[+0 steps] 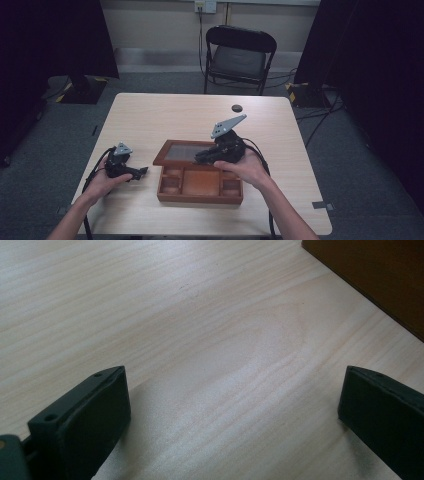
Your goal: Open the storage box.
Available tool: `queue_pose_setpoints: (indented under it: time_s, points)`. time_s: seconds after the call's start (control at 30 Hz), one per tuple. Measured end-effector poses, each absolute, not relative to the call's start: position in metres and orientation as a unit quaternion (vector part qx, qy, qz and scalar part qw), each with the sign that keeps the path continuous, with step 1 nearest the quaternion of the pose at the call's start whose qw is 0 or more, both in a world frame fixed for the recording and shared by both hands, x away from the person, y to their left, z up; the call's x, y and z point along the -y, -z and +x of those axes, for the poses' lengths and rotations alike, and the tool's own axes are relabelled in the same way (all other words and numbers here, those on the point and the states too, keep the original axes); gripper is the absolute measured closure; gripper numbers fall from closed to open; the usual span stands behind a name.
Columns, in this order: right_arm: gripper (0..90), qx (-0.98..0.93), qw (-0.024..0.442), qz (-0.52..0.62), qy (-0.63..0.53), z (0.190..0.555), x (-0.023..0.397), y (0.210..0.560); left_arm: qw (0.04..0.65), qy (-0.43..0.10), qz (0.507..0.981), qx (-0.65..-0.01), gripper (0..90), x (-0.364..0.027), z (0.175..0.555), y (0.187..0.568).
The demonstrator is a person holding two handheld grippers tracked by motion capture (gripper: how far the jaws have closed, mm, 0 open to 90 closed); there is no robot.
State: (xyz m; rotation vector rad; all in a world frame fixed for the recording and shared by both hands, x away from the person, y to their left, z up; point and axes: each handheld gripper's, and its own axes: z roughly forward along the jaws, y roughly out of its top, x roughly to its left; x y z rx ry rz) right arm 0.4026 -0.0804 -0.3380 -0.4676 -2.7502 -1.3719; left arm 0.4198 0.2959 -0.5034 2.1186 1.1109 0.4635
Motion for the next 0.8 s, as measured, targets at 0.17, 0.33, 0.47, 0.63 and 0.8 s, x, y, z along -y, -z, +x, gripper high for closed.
queue_pose_setpoints:
  time_s: [0.17, 0.33, 0.47, 0.63, 0.8]
  points:
    - [82.8, 0.885, 0.013, -0.150, 0.441, 0.4035, 0.0802, 0.3359, 0.340, -0.181, 0.819, -0.425, 0.0, -0.2965, 0.4200, 0.5029]
    - [82.8, 0.885, 0.012, -0.150, 0.441, 0.4050, 0.0804, 0.3342, 0.340, -0.181, 0.819, -0.425, 0.0, -0.2966, 0.4200, 0.5028]
    - [82.8, 0.886, 0.008, -0.150, 0.439, 0.4058, 0.0800, 0.3318, 0.340, -0.181, 0.819, -0.425, 0.0, -0.2966, 0.4200, 0.5029]
    - [82.8, 0.886, 0.006, -0.150, 0.438, 0.4067, 0.0796, 0.3301, 0.340, -0.181, 0.819, -0.425, 0.0, -0.2966, 0.4201, 0.5029]
    - [82.9, 0.886, 0.006, -0.151, 0.439, 0.4077, 0.0797, 0.3286, 0.340, -0.181, 0.819, -0.425, 0.0, -0.2966, 0.4200, 0.5029]
